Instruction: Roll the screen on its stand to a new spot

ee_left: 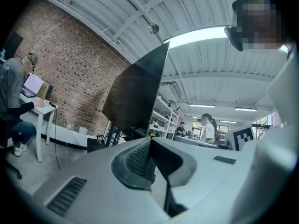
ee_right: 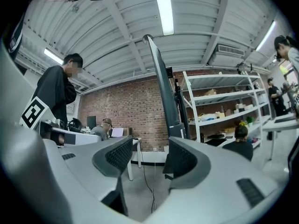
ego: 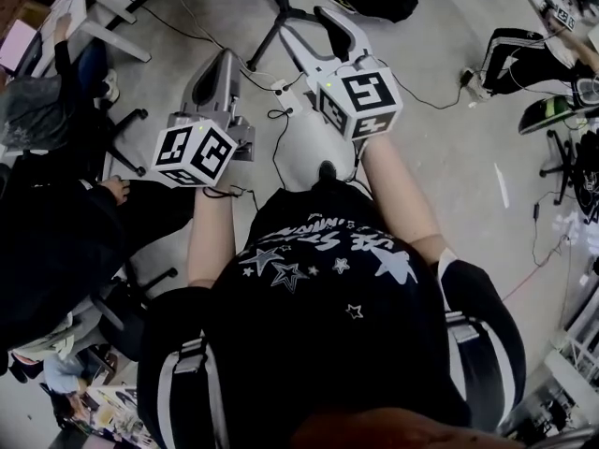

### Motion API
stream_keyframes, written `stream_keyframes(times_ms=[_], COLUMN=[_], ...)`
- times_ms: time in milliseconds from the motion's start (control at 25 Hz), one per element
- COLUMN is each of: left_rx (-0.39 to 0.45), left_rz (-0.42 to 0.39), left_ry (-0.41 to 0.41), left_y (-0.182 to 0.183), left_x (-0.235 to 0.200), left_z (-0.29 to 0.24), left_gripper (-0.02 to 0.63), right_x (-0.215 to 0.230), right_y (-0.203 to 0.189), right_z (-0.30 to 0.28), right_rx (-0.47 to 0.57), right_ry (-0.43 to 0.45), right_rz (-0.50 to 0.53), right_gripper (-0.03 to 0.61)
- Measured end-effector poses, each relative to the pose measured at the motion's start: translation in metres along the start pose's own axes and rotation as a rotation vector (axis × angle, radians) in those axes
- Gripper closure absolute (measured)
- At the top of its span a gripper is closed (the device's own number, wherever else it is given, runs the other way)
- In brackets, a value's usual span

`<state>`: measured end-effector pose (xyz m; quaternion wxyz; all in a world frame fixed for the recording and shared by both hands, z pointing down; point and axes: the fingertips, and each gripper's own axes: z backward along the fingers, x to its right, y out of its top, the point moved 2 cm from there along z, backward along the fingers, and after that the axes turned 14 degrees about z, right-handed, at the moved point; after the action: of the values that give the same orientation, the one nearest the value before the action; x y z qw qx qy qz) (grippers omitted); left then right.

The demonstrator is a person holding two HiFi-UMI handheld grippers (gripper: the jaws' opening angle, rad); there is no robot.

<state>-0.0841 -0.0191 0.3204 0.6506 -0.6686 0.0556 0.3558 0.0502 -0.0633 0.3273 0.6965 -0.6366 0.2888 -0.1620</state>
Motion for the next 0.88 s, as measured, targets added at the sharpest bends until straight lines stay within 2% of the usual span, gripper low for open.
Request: stream_keyframes(times_ms=[400,640,880], left_rx=[-0.009,-0.015,-0.001], left_rz=[0.002,0.018,0.024], left_ry=[-0.024,-0.032,-0.026], left_y=[0.012,0.009,0.009], left_x=[-0.005,-0.004,-0.001], left_z=[0.037,0.053,0.067], left_gripper=[0.603,0.603,0.603], right_x=[-0.039,-0.051,-0.055], right_y=[0.005,0.000,0.002], right_z=[0.009,0.021,0.028], right_rx=[-0.034,-0.081,-0.092], right_ry=[-0.036,-0.066,-0.083], right_rz=[0.004,0.019,0.025], right_gripper=[0.372,0.444,0.477])
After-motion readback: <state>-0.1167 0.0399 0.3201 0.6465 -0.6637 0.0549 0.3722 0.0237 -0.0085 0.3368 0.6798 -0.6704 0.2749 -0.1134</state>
